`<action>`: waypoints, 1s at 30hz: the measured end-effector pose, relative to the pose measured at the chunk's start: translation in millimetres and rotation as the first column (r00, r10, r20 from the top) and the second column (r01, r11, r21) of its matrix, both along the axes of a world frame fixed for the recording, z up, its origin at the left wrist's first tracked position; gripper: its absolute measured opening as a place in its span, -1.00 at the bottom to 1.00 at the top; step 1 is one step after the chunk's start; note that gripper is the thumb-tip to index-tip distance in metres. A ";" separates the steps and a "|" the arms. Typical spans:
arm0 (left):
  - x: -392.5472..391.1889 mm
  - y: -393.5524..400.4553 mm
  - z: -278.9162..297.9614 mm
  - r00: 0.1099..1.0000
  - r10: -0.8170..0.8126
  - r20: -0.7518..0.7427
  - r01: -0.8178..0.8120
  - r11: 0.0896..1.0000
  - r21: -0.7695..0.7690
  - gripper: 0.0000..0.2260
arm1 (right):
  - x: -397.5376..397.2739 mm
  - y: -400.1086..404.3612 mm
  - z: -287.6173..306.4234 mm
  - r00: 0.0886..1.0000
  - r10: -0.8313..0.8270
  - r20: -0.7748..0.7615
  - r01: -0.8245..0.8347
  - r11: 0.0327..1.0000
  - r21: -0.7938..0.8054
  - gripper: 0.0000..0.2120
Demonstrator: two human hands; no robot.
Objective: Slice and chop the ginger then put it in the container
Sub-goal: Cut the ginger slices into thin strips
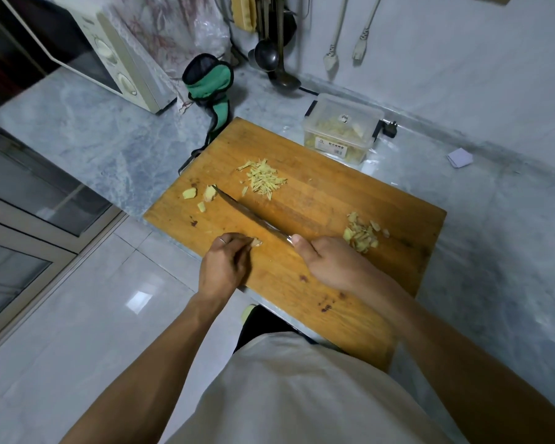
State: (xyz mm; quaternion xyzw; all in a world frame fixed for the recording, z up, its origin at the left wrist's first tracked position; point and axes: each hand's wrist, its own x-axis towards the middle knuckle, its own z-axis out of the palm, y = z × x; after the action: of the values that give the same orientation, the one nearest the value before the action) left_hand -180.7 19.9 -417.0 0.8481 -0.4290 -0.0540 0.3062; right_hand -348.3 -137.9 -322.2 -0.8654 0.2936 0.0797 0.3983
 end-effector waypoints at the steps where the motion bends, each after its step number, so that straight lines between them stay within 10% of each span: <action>1: -0.2 0.1 0.9 1.000 -0.001 -0.001 0.001 1.000 -0.002 -0.81 | -1.1 -0.2 -0.2 1.000 -0.001 0.003 0.001 1.000 0.000 -0.35; 30: -1.6 -5.9 -3.8 0.998 0.034 0.056 -0.034 0.999 -0.008 -0.69 | 5.8 28.1 1.3 0.979 0.167 -0.118 -0.190 0.956 -0.224 -0.37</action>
State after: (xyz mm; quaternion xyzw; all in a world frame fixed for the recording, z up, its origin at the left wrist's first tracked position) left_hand -182.3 14.1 -420.8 0.8554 -0.4231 -0.0234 0.2980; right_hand -342.5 -109.8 -320.9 -0.9242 0.2408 0.1224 0.2699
